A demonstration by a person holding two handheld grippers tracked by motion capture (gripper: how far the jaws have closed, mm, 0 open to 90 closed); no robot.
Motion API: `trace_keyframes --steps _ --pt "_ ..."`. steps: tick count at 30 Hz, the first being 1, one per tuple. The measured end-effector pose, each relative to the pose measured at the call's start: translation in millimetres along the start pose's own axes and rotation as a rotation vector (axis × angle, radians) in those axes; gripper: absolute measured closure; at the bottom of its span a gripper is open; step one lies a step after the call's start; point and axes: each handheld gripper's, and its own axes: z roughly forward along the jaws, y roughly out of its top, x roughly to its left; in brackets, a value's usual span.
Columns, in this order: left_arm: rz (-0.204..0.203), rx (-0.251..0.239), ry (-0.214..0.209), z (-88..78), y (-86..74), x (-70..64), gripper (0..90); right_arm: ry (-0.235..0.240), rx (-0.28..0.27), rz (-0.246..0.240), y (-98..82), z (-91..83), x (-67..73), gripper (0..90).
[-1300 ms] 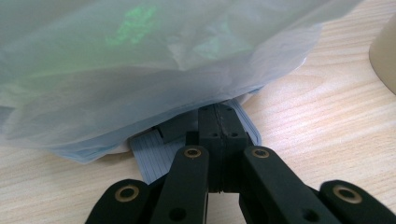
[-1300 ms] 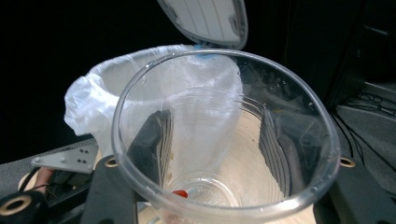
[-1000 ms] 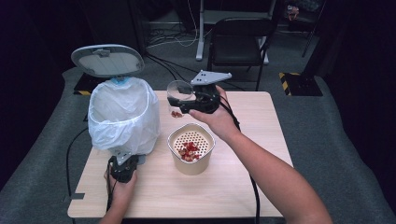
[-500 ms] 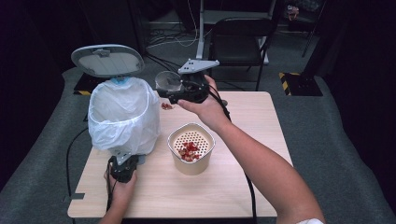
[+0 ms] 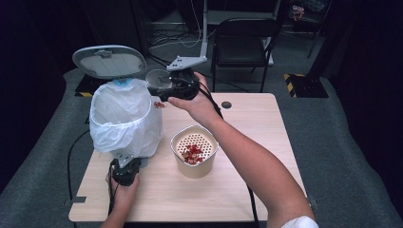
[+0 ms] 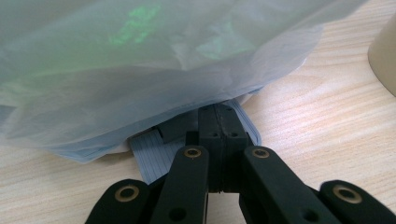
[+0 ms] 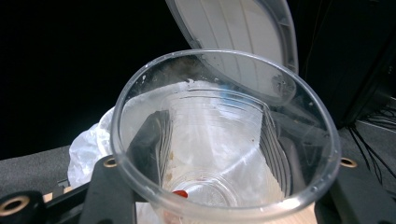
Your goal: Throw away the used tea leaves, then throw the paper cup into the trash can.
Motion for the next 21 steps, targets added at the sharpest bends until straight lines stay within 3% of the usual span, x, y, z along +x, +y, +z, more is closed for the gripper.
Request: trace_keyframes --steps 12,17,21 --pt "0.004 -0.006 -0.002 0.3 0.4 0.0 90.0 0.021 0.008 -0.004 0.5 32.8 6.4 42.7" --pt "-0.006 0.03 -0.013 -2.1 1.5 1.2 90.0 0.026 0.009 -0.004 0.8 47.8 9.5 42.5" --pt "-0.011 0.019 -0.019 -1.1 1.8 2.0 90.0 0.029 0.01 -0.009 1.5 54.0 12.6 42.4"
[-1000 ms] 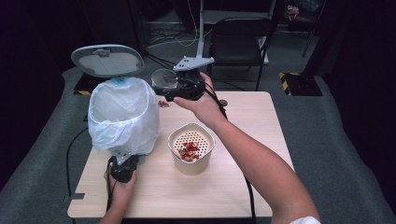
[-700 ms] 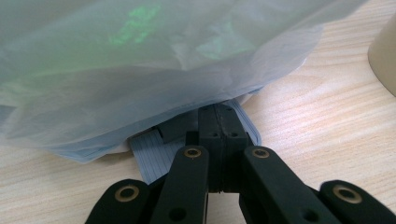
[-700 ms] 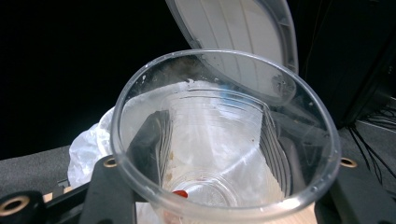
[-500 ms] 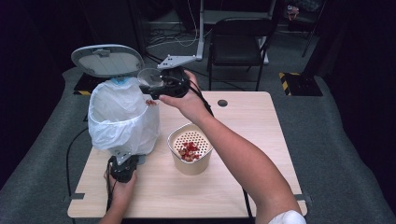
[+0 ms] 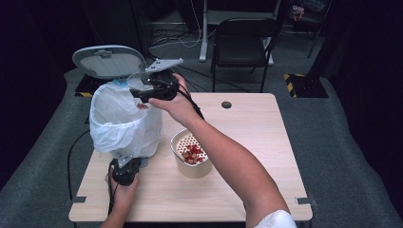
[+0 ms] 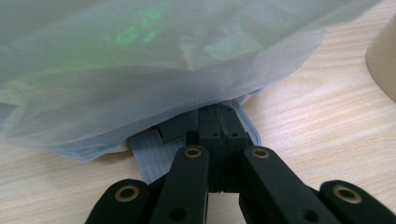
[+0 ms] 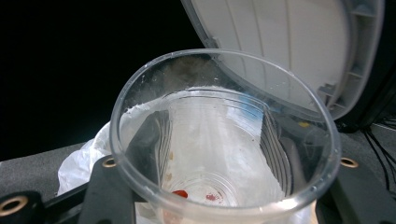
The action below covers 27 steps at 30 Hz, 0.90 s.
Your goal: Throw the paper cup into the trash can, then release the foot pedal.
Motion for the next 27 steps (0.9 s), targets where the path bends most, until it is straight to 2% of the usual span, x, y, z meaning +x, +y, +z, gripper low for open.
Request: trace_keyframes --steps 3,4,5,6,7,12,15,16,17,18,21,22,24,26,27 --pt "0.006 0.004 0.0 0.5 0.4 -0.9 90.0 0.001 0.007 -0.006 1.4 8.4 3.9 42.0" --pt "0.024 0.007 0.0 0.5 1.2 0.8 90.0 0.001 0.007 -0.006 1.4 8.4 3.9 42.0" --pt "0.01 0.001 -0.002 1.0 0.8 0.1 90.0 -0.001 0.009 -0.008 2.0 10.3 4.8 41.7" --pt "0.018 0.005 -0.002 0.9 1.2 0.6 90.0 -0.002 0.009 -0.01 2.6 12.3 5.6 41.4" --pt "-0.001 0.005 -0.006 0.9 0.8 -1.3 90.0 -0.005 0.01 -0.01 3.1 14.2 6.4 40.8" --pt "0.012 0.009 -0.009 1.4 1.4 -1.5 90.0 -0.012 0.015 -0.027 4.3 24.4 9.7 39.7" --pt "0.001 0.009 -0.016 2.7 1.5 -2.4 90.0 -0.019 0.022 -0.021 4.1 30.9 11.0 39.5" --pt "0.004 -0.032 -0.009 6.4 1.1 -4.0 90.0 -0.026 0.031 -0.019 3.9 33.2 11.3 39.4" --pt "0.004 -0.032 -0.009 6.4 1.1 -4.0 90.0 -0.026 0.031 -0.019 3.9 33.2 11.3 39.4" --pt "0.017 0.001 -0.019 4.0 2.5 -3.2 90.0 -0.026 0.032 -0.02 3.7 34.6 11.5 39.3" --pt "0.009 -0.015 -0.019 5.3 1.9 -3.5 90.0 -0.033 0.055 -0.017 2.9 40.3 11.9 39.3" --pt "0.014 0.011 -0.03 3.6 2.8 -2.0 90.0 -0.039 0.055 -0.024 2.3 42.3 11.7 39.3" --pt "0.017 -0.004 -0.022 4.7 2.4 -3.0 90.0 -0.046 0.068 -0.014 1.1 45.8 12.6 38.8" --pt "0.021 0.008 -0.025 3.9 2.8 -3.0 90.0 -0.049 0.074 -0.013 0.6 47.9 12.7 38.7" --pt "0.016 -0.01 -0.02 5.1 2.2 -3.5 90.0 -0.058 0.08 -0.01 0.0 52.2 13.6 38.6"
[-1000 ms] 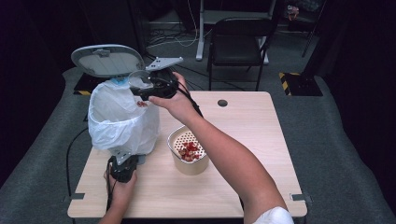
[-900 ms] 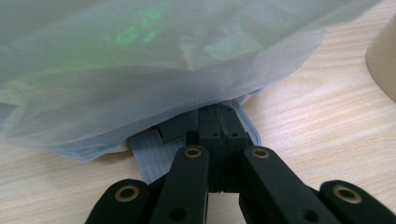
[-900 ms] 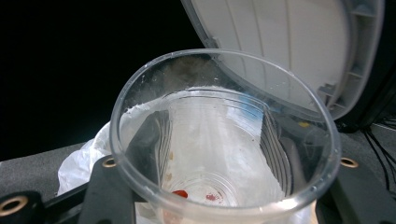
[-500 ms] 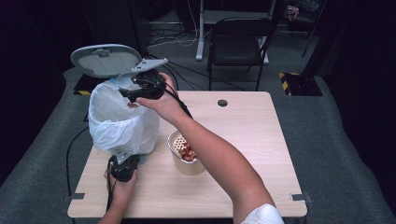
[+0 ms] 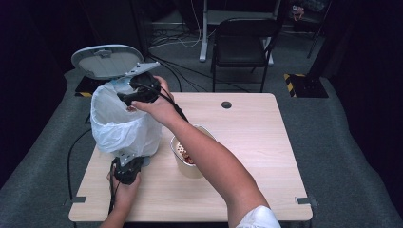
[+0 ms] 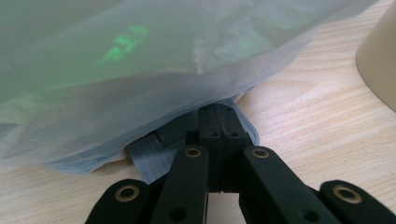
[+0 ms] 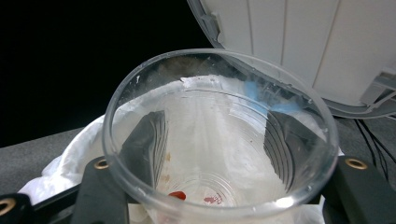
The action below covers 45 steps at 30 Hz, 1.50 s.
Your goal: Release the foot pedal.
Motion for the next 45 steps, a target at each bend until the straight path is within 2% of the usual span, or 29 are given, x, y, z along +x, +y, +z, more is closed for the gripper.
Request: trace_keyframes --steps 6,7,8,9,11,12,14,20,23,24,29,31,34,35,36,39,40,41,43,44,45 --pt "0.006 0.019 -0.005 -1.4 0.6 0.6 90.0 -0.017 0.01 0.003 3.9 10.3 4.6 36.0" --pt "0.007 0.019 -0.005 -1.4 0.6 0.7 90.0 -0.018 0.011 0.007 4.4 11.9 5.3 32.8" --pt "0.0 -0.001 -0.002 0.0 -0.1 0.3 90.0 -0.027 0.02 0.035 5.3 18.0 7.2 19.0" --pt "0.0 -0.001 -0.002 0.0 -0.1 0.3 90.0 -0.027 0.02 0.035 5.3 18.0 7.2 19.0" --pt "-0.004 -0.003 -0.006 0.1 -0.1 0.5 90.0 -0.05 0.037 0.048 5.2 23.2 11.1 12.2" --pt "-0.002 0.011 -0.012 -0.9 0.4 0.9 90.0 -0.05 0.037 0.048 5.2 23.2 11.1 12.2" --pt "-0.007 -0.004 -0.005 0.1 -0.2 0.3 90.0 -0.037 0.031 0.043 5.0 24.0 13.4 7.7" --pt "-0.008 0.011 -0.012 -1.0 0.4 0.8 90.0 -0.02 0.055 0.009 4.1 17.4 19.1 7.7" --pt "-0.008 -0.004 -0.005 0.1 -0.2 0.2 90.0 -0.002 0.053 0.011 1.8 9.2 18.0 13.4" --pt "-0.006 0.016 -0.013 -1.3 0.6 0.8 90.0 0.003 0.047 0.012 0.7 5.8 16.6 14.1" --pt "-0.01 0.008 -0.013 -0.8 0.3 0.6 90.0 0.006 0.034 0.024 -5.4 -13.1 9.7 15.6" --pt "-0.008 -0.004 -0.005 0.1 -0.2 -0.2 90.0 0.017 0.002 0.046 -9.9 -27.4 6.4 18.6" --pt "-0.019 -0.001 -0.003 0.0 -0.5 -0.4 90.0 0.016 0.003 0.039 -12.8 -37.3 3.7 19.0" --pt "-0.025 0.016 -0.012 -1.1 0.0 0.2 90.0 0.022 -0.01 0.039 -15.3 -48.0 1.0 20.6" --pt "-0.009 0.012 -0.015 -1.1 0.4 1.3 90.0 0.024 -0.018 0.041 -16.6 -53.6 -0.2 21.4" --pt "-0.014 0.014 -0.013 -1.2 0.2 0.6 90.0 0.028 -0.03 0.053 -21.6 -69.9 -4.0 24.3" --pt "-0.014 0.014 -0.013 -1.2 0.2 0.6 90.0 0.028 -0.03 0.053 -21.6 -69.9 -4.0 24.3" --pt "-0.028 0.0 -0.009 0.1 -0.6 -0.3 90.0 0.033 -0.036 0.056 -27.0 -80.0 -6.1 25.0" --pt "-0.01 0.0 -0.01 -0.2 0.0 0.7 90.0 0.027 -0.042 0.057 -29.9 -84.0 -7.0 25.5" --pt "-0.026 -0.001 -0.011 0.1 -0.4 -0.4 90.0 0.025 -0.037 0.052 -32.7 -88.0 -8.3 25.8" --pt "-0.023 0.006 -0.008 -0.3 -0.4 0.0 90.0 0.02 -0.042 0.064 -37.9 -95.0 -10.3 26.6"
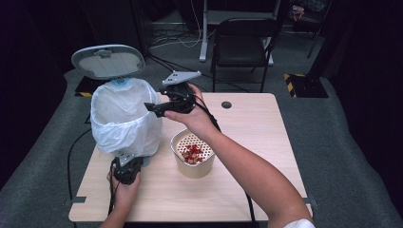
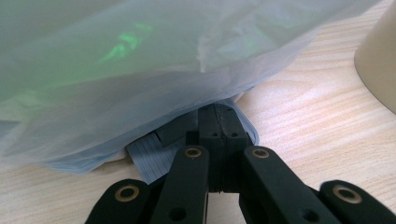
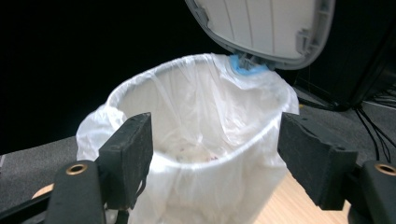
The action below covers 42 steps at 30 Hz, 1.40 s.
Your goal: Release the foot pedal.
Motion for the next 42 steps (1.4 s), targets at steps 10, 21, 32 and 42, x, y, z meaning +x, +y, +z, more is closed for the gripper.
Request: trace_keyframes --steps 10,21,32,42 --pt "0.007 -0.01 -0.003 0.4 0.1 0.3 90.0 -0.09 0.031 -0.068 -21.4 -36.3 -9.4 26.6" --pt "-0.002 -0.005 -0.011 -1.0 0.0 3.7 88.7 -0.126 0.046 -0.028 -49.2 -70.4 -17.6 25.8" --pt "-0.029 -0.073 -0.058 -9.8 4.3 -1.3 60.9 -0.229 0.026 -0.003 -91.5 -109.4 -31.0 25.0" --pt "-0.087 -0.048 -0.045 -27.8 7.8 0.3 46.6 -0.326 0.037 0.046 -132.3 -140.2 -41.5 25.0"
